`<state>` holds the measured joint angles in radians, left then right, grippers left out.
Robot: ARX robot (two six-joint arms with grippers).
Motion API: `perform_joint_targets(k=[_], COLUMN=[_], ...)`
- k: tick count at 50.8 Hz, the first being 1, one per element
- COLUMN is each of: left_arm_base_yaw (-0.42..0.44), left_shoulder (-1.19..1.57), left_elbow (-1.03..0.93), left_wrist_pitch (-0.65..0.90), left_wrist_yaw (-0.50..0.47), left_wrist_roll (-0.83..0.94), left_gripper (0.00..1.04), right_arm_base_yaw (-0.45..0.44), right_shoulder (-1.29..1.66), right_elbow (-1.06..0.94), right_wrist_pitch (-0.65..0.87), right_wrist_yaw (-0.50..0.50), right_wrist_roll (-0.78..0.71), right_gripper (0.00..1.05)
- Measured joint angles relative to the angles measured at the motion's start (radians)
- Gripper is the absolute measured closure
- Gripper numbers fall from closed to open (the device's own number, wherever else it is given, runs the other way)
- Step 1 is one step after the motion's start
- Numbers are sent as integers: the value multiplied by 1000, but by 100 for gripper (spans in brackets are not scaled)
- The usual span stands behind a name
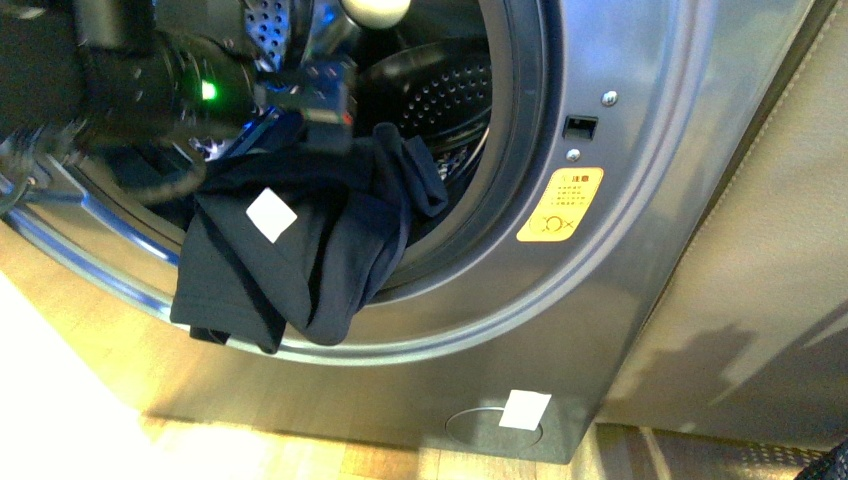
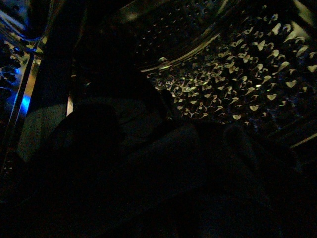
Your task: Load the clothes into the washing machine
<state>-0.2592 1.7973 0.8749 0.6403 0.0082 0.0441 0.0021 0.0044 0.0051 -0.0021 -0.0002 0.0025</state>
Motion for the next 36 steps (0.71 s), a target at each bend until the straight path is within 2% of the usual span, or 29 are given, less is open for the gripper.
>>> perform_joint_targets(k=[21,36], left_arm_base_yaw=[-27,-58], left_shoulder=[-251,-429], left_elbow=[-240,-385], left_wrist_pitch=[80,97], left_wrist_yaw=[45,37], left_wrist_roll=[-27,-15], left_gripper=[6,6], right_arm_base_yaw=[0,0], right_shoulder=[0,0], right_elbow=[0,0], right_wrist_pitch=[0,0], right_wrist_yaw=[0,0], right_wrist_roll=[0,0], right_gripper=[102,102])
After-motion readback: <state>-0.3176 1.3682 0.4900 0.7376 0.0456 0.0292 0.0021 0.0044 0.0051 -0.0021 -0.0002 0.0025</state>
